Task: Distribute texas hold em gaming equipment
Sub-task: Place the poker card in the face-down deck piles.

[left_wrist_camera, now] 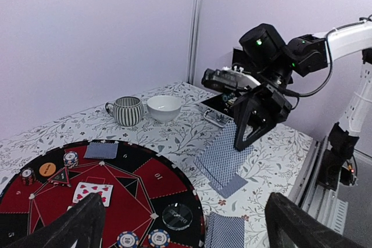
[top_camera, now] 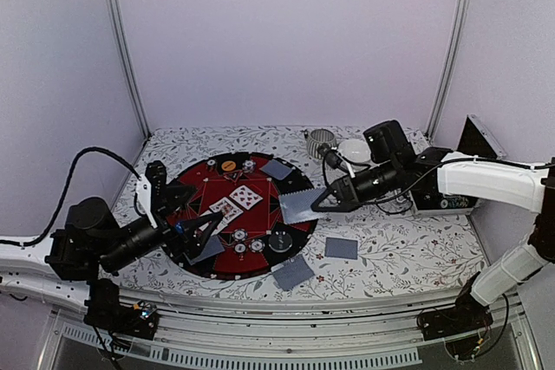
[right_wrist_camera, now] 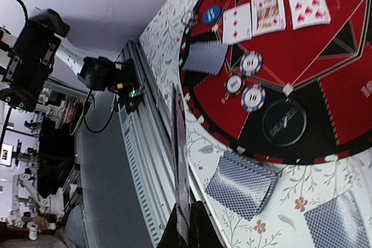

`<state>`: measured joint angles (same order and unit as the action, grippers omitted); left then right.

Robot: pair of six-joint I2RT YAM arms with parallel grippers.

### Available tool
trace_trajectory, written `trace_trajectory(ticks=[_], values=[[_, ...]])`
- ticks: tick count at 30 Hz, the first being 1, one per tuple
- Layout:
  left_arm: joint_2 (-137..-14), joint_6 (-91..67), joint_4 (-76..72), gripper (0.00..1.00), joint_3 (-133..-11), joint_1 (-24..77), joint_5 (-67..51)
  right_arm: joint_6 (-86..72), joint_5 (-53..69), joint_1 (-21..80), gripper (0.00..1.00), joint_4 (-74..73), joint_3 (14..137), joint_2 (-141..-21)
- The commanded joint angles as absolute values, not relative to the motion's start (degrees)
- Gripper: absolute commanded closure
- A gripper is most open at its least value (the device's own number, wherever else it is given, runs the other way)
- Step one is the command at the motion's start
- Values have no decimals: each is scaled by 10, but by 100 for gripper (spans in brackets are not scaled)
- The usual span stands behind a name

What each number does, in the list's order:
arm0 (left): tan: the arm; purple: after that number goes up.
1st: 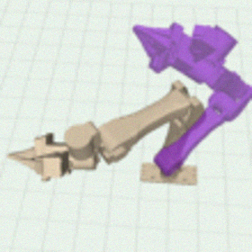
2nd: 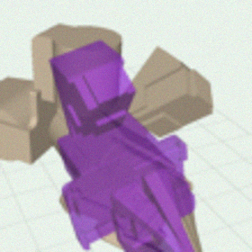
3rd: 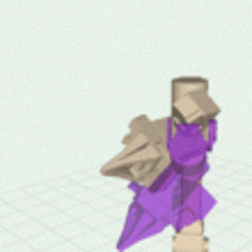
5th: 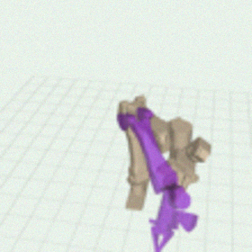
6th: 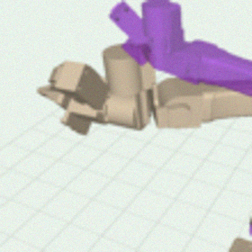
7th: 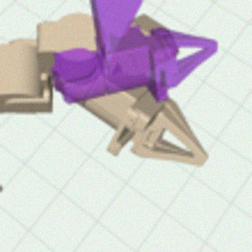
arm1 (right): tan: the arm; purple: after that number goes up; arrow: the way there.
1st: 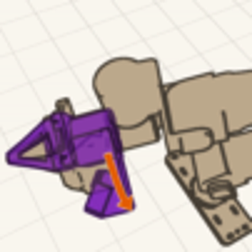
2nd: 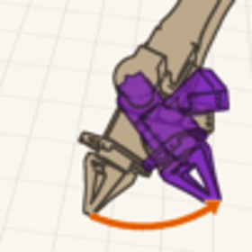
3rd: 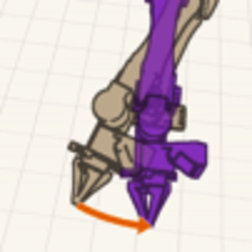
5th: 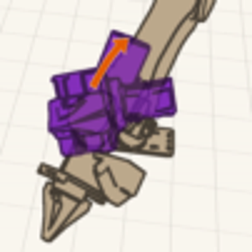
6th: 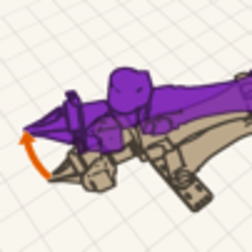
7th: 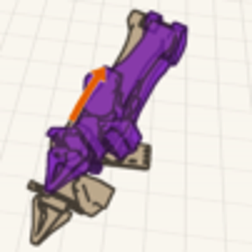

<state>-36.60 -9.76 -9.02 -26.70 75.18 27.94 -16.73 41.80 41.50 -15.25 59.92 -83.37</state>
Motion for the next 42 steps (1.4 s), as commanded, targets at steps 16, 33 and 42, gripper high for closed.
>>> trace_trajectory(ticks=[16, 33, 42], values=[[-481, -85, -42, 2, -304, 759, 282, -47, 645, 427, 98, -289, 676, -1115], [-460, -84, -29, 2, -297, 759, 292, -63, 579, 435, 65, -303, 688, -1165], [-455, -87, -26, 2, -296, 759, 292, -69, 427, 431, 56, -372, 730, -1128]])
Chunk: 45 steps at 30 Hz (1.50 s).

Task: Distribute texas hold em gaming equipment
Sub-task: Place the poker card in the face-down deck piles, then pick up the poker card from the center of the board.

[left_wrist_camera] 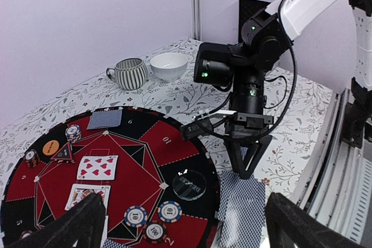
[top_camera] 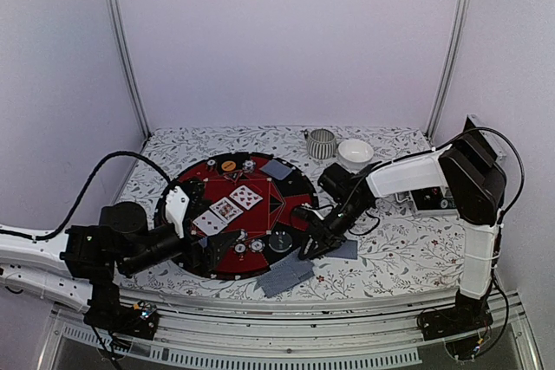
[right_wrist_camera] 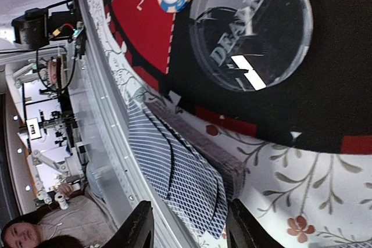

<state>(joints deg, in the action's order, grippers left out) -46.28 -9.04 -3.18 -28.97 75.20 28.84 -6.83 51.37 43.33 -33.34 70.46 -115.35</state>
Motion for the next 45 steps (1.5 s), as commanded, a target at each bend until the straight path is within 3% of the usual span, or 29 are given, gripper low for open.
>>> trace_trajectory(ticks=[1, 11, 15, 18, 21, 31, 38, 42, 45], values=[[-456, -87, -28, 2, -294, 759, 290, -71, 415, 429, 56, -376, 732, -1120], [-572, -95, 25, 8, -323, 761, 208, -70, 244, 423, 52, -465, 774, -1062], [-625, -85, 28, 8, -338, 772, 187, -83, 121, 399, 46, -478, 762, -1033], [-644, -79, 27, 7, -348, 775, 189, -88, 61, 392, 31, -493, 755, -1044], [-638, -78, 24, 6, -349, 776, 185, -35, 102, 392, 0, -487, 746, -1063], [-541, -73, -5, 4, -301, 777, 175, 192, 99, 396, 1, -451, 716, -1081], [-518, -61, -20, 4, -289, 777, 171, 268, 89, 434, 0, -434, 680, -1104], [-517, -57, -17, 4, -295, 777, 172, 272, 60, 454, 9, -445, 686, -1143], [-511, -57, -11, 3, -294, 777, 173, 261, 39, 473, 10, -460, 679, -1149]])
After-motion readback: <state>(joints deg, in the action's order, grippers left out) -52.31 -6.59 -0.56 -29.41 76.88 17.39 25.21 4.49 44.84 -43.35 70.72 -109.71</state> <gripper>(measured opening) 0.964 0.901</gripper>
